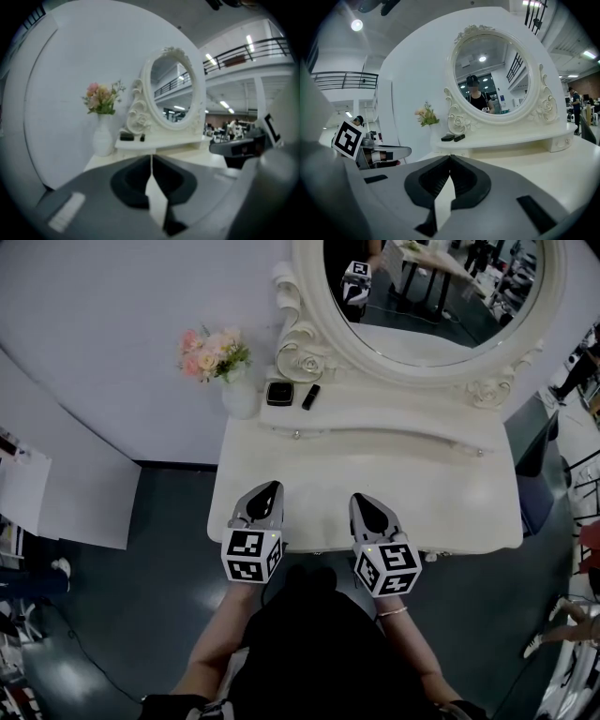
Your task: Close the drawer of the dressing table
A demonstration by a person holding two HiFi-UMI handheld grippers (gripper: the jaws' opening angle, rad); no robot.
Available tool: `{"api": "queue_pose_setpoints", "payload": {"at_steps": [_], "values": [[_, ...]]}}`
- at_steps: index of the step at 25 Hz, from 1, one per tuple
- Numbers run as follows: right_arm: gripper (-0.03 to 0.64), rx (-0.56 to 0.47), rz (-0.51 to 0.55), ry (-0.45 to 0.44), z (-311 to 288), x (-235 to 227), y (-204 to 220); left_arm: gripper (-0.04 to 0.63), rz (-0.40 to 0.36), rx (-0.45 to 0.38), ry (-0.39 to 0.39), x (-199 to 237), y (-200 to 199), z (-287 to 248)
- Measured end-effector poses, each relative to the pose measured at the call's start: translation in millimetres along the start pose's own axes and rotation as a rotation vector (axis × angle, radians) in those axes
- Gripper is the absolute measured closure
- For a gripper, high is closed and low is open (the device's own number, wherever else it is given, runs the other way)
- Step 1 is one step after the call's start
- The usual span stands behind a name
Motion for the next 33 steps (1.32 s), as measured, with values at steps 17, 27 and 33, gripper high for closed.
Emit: {"api": "queue_pose_setpoints", "payload": {"at_steps": [17,27,33], "values": [[0.614,-0.001,0.017,-0.052,-5.5,8.4,-2.9,0.588,0.016,-0.004,-0.026,12.5,2.2,12.1],[0.614,0.004,0.026,-0.051,-7.0,5.5,-3.6,0.588,0.024,-0.012,-0.033,16.0,2.1,10.8],[0.614,0.010,0.024,-0.048,-5.8,3.2,-2.7,0.588,0.026,-0.005,-0.038,17.3,3.2,11.0]]}}
Point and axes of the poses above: the fingertips, and each gripper's own axes: z backward along the fingers, x to its left, y out of its underside, the point moved 1 cm from there along z, backward along the fingers, and after that the axes turned 10 degrees about z, right-handed, at the moved point
